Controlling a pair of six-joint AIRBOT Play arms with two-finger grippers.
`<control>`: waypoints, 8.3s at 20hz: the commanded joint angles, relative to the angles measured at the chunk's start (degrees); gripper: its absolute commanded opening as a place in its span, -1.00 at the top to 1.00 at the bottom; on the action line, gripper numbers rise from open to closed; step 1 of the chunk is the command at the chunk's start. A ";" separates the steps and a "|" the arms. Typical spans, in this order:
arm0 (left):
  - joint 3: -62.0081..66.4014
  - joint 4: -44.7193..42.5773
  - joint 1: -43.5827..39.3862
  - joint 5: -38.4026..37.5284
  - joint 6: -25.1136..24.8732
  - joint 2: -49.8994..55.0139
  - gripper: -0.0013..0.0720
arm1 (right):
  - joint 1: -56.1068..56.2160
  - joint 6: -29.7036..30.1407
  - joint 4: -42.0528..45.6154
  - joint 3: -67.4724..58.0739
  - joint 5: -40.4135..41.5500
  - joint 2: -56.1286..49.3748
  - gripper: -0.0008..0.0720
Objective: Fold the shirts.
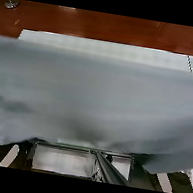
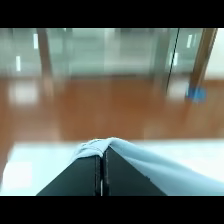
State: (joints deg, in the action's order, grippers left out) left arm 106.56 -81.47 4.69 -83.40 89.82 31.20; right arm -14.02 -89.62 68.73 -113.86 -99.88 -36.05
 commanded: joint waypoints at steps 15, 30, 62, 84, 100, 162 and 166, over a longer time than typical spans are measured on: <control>-31.76 5.70 -3.48 40.50 10.36 43.45 0.92 | 1.11 8.87 -11.91 27.43 34.71 -47.47 0.92; -31.95 19.28 1.07 25.14 -4.76 55.63 0.91 | 1.22 10.45 -11.28 10.45 12.39 -69.31 0.92; -89.94 37.03 19.28 16.48 -15.93 25.14 -0.94 | -1.86 18.73 -21.97 72.57 29.03 -29.49 -0.72; -88.91 38.01 11.10 16.37 -20.15 25.11 0.91 | -1.16 9.29 -13.62 80.76 32.74 -34.27 -0.72; -69.83 37.97 12.90 16.57 -19.96 28.20 0.91 | -2.78 13.84 -14.36 62.23 30.82 -35.76 0.92; -17.07 41.70 -49.64 31.52 -7.85 79.43 0.92 | 2.05 3.28 -5.64 63.76 19.71 -2.64 0.91; -15.04 41.70 -57.22 27.17 -7.87 81.90 0.92 | 2.12 3.50 -8.90 63.69 20.79 -2.67 0.91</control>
State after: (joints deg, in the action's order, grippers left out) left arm 88.84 -39.86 -47.75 -52.36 80.49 110.21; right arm -11.94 -85.60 62.35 -50.46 -79.33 -39.83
